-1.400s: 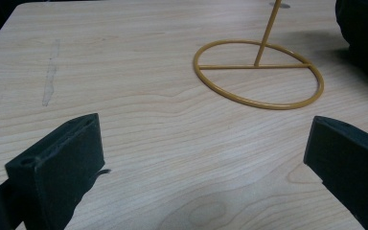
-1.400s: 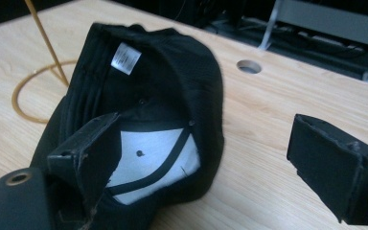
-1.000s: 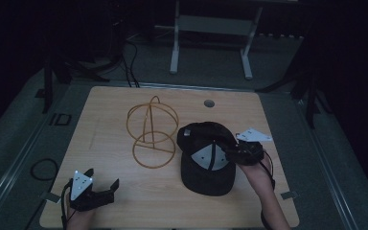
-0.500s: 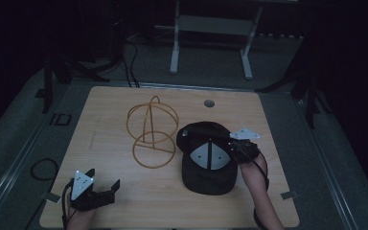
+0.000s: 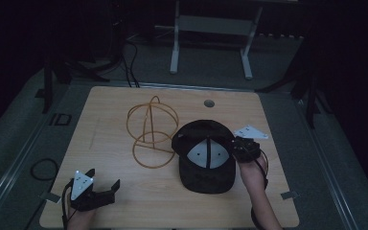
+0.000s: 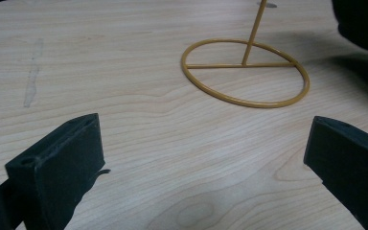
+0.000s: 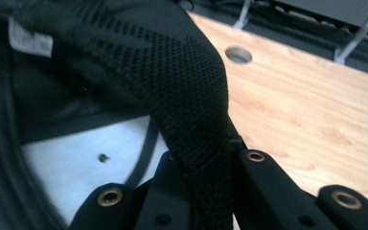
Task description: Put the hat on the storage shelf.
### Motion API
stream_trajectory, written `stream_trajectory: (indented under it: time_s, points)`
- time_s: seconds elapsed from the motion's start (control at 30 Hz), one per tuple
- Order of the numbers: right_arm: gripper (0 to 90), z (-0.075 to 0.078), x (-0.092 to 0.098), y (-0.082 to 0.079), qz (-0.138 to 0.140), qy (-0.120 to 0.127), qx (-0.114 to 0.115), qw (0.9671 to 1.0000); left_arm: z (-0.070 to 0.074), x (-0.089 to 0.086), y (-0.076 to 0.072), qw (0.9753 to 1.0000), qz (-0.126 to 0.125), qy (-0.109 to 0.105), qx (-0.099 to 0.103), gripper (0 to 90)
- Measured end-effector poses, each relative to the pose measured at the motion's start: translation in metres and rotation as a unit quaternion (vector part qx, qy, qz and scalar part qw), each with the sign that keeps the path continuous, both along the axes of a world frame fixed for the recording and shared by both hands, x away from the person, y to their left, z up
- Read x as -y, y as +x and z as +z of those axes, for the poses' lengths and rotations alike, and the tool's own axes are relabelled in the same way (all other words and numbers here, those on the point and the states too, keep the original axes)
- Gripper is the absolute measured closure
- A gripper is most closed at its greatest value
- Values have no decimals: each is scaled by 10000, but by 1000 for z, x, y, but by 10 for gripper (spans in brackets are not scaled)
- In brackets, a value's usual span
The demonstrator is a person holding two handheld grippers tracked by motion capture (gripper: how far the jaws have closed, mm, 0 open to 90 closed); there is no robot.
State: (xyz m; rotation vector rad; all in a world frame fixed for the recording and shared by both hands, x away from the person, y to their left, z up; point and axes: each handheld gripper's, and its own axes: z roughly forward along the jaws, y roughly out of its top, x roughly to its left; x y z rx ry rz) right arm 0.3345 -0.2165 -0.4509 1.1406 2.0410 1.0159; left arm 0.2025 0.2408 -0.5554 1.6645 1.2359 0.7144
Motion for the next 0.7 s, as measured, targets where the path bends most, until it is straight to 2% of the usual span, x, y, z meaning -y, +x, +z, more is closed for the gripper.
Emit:
stream_trajectory:
  time_s: [0.2,0.3,0.47,0.57,0.63,0.7]
  points:
    - [884,22,1,-9,102,273,260,9992,0,1,0,10000,-31,-34,11,4]
    - [884,34,2,-14,153,398,391,9983,0,2,0,9998,-74,-176,25,4]
    - [884,52,2,-24,232,371,634,9970,1,9,-2,9997,-217,-113,71,4]
    - [884,61,2,-30,237,361,758,9962,2,17,-3,9992,-346,-152,91,4]
    - [884,66,3,-34,241,341,824,9957,4,24,-5,9984,-491,-259,46,4]
    - [884,70,4,-37,246,352,884,9952,6,33,-6,9975,-659,-251,73,4]
